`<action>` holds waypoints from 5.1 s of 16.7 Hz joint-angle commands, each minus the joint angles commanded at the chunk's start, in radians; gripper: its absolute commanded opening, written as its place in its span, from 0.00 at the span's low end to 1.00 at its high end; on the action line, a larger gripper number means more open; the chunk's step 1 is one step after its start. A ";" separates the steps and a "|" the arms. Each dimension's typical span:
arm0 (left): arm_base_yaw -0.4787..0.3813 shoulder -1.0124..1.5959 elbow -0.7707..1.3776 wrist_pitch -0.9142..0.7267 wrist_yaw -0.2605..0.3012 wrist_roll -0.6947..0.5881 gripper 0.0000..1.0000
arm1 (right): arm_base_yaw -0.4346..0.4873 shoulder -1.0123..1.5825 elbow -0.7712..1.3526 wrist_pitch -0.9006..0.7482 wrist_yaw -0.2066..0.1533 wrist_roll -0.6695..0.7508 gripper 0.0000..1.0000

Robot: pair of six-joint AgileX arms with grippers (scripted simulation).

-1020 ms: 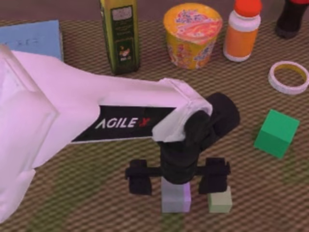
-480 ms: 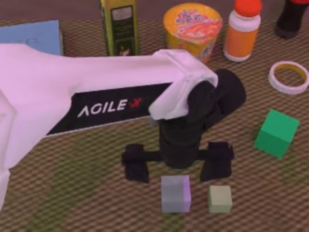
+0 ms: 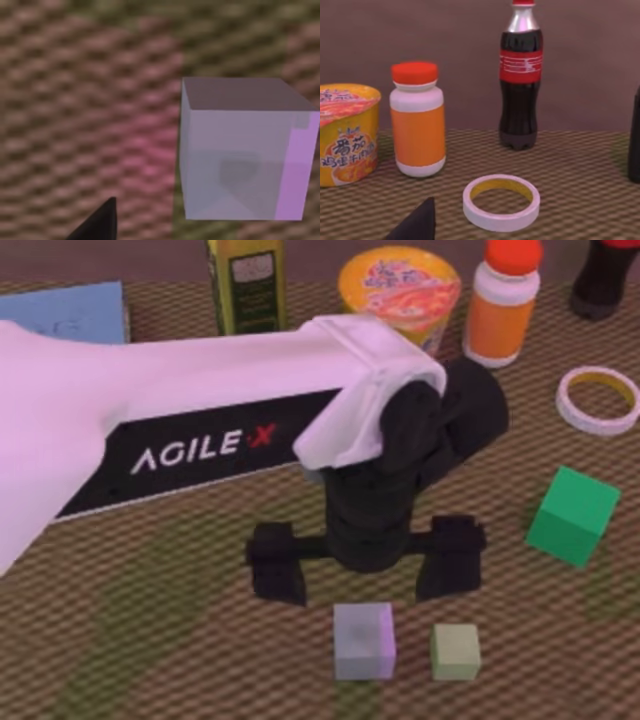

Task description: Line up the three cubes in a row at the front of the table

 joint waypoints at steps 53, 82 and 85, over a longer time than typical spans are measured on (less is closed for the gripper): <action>0.944 -1.984 -1.552 1.116 0.020 0.941 1.00 | 0.222 2.086 1.311 -0.789 0.003 -0.780 0.62; 0.944 -1.984 -1.552 1.116 0.020 0.941 1.00 | 0.229 1.968 1.459 -1.050 -0.002 -0.777 0.00; 0.944 -1.984 -1.552 1.116 0.020 0.941 1.00 | 0.238 1.982 1.471 -1.055 -0.002 -0.772 0.00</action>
